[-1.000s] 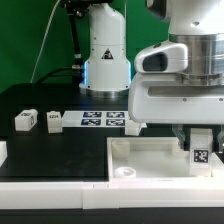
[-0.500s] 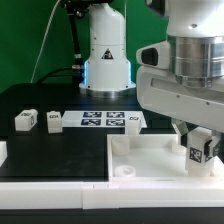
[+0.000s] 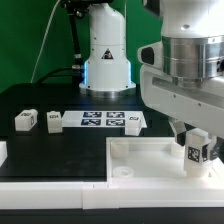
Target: Assemble one leg
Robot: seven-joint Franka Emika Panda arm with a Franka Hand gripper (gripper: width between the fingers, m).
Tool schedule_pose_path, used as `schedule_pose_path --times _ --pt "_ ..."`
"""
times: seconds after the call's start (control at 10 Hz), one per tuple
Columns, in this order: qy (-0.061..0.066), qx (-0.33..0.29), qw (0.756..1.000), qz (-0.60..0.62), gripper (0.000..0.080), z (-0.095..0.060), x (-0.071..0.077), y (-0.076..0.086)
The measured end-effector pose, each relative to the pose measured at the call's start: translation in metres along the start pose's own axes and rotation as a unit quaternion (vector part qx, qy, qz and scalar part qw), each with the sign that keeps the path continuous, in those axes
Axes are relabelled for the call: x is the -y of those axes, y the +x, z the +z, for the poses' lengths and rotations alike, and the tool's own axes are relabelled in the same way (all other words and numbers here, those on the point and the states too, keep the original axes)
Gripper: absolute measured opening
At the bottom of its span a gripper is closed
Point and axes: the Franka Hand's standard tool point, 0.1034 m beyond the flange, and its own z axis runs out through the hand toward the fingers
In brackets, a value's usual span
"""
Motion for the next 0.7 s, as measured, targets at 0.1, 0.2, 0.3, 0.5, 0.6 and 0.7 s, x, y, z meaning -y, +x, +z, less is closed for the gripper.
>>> schedule_pose_path --times 0.1,0.2,0.3,0.5,0.6,0.7 --pt "0.006 -0.007 0.999 -0.040 0.0476 -0.0005 0.0039 -0.0022" --pt "0.005 -0.008 0.993 -0.119 0.0615 0.0001 0.0049 -0.0048" --pt "0.009 -0.011 0.986 -0.165 0.0639 -0.0017 0.0068 -0.0054" --pt "0.009 -0.014 0.947 -0.320 0.0648 -0.0038 0.0090 -0.0076" --pt "0.010 -0.017 0.926 -0.377 0.0648 -0.0044 0.0098 -0.0063" --pt "0.010 -0.020 0.891 -0.454 0.0649 -0.0049 0.0102 -0.0049"
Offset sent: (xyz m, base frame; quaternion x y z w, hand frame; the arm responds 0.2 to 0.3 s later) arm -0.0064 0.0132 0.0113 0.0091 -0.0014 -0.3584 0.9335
